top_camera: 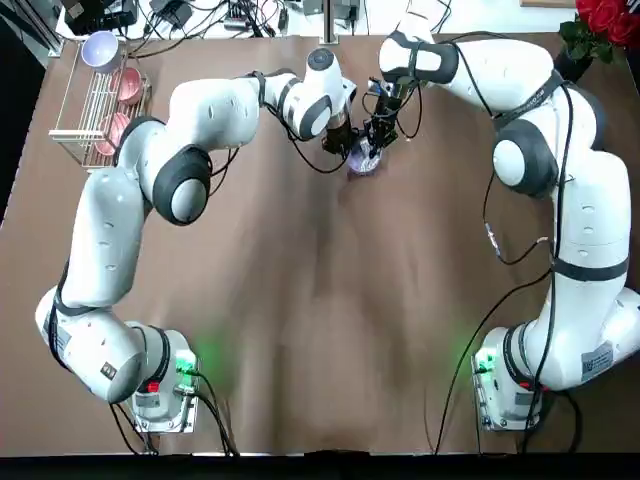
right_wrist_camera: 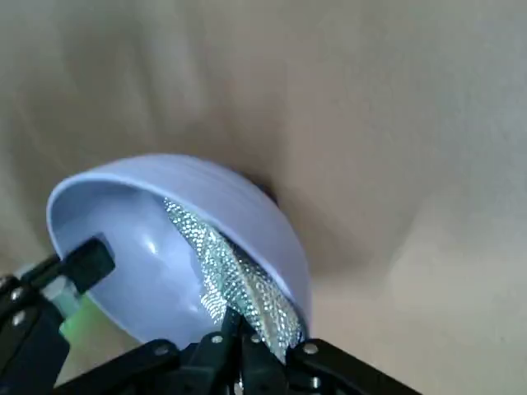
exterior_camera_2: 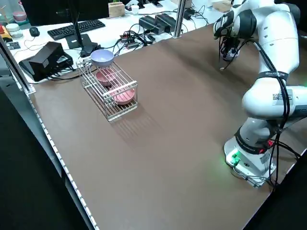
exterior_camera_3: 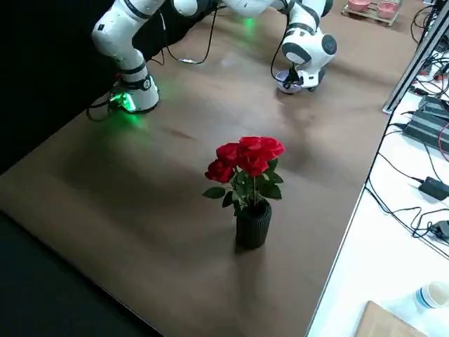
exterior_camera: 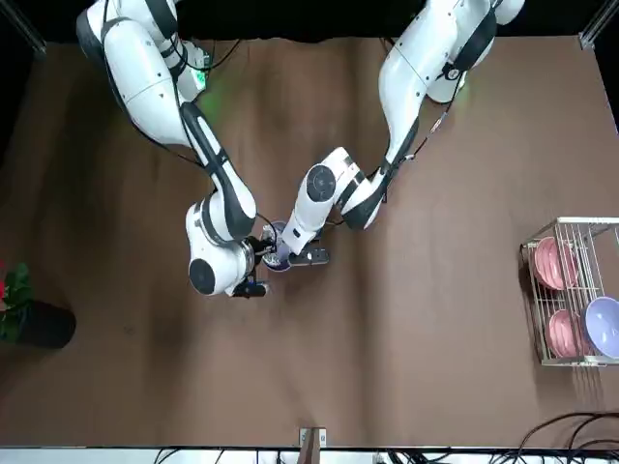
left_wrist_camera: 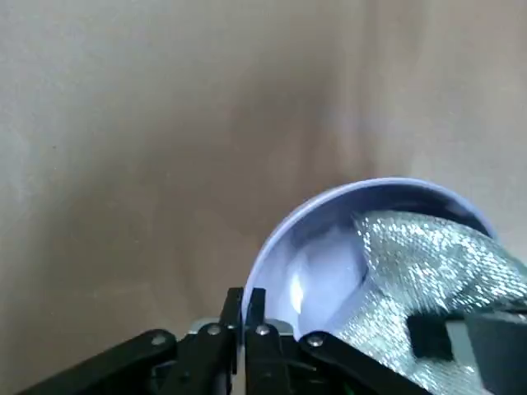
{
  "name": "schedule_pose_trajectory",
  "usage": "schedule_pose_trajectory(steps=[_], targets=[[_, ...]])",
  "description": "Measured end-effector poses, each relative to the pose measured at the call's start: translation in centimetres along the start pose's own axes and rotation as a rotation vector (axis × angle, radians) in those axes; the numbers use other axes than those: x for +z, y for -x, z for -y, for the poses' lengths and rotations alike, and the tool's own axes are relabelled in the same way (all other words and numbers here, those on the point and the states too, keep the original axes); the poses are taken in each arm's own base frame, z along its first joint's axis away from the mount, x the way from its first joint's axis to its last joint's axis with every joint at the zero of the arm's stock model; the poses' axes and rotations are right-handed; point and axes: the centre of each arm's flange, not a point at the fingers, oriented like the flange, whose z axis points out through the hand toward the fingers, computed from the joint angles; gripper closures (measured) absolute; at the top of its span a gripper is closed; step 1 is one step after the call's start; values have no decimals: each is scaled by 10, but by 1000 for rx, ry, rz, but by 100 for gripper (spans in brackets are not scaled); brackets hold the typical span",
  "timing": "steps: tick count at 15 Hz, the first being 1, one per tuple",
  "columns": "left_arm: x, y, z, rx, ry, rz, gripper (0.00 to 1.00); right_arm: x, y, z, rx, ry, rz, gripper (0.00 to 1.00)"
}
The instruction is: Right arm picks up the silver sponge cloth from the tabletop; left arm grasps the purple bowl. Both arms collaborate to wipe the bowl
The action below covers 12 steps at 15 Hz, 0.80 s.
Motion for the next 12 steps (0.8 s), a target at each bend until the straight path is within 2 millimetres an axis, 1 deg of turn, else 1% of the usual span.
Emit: schedule_pose_trajectory(steps=[4, 10, 11, 12], targets=[[1, 3, -2, 3, 1, 4, 96, -15, 7, -5, 1, 8, 91, 98], [0, -1, 1, -2, -2, 1, 96, -29, 13, -7, 17, 13, 141, 98], [0, -3, 4, -5, -6, -1, 96, -42, 14, -16, 25, 16, 170, 98], [0, -5, 4, -7, -6, -1, 96, -50, 12, -23, 34, 12, 170, 98]])
